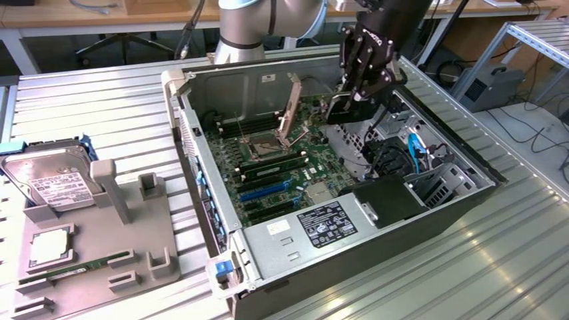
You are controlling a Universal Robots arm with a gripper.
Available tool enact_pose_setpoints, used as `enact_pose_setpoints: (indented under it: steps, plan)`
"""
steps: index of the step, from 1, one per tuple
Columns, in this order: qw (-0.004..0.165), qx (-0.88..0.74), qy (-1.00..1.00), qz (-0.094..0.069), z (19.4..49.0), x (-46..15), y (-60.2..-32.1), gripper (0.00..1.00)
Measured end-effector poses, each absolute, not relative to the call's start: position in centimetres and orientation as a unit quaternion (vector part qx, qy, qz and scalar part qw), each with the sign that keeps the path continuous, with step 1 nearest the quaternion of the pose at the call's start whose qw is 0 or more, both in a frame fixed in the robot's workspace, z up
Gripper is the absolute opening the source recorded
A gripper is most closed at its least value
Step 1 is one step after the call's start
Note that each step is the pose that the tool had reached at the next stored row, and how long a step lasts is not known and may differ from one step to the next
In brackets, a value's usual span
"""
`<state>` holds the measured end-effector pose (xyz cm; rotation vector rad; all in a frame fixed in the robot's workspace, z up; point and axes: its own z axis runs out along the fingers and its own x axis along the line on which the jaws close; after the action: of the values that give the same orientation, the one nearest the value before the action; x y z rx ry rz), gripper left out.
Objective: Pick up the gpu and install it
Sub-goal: 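Insert the gpu into the slot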
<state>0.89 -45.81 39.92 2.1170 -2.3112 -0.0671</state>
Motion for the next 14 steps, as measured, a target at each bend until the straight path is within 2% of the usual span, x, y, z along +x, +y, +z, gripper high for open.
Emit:
enact_pose_setpoints:
  steps: [14]
  plan:
    - [0.001,0.677,-0.736,-0.023,38.81,-0.19,-45.80,0.27]
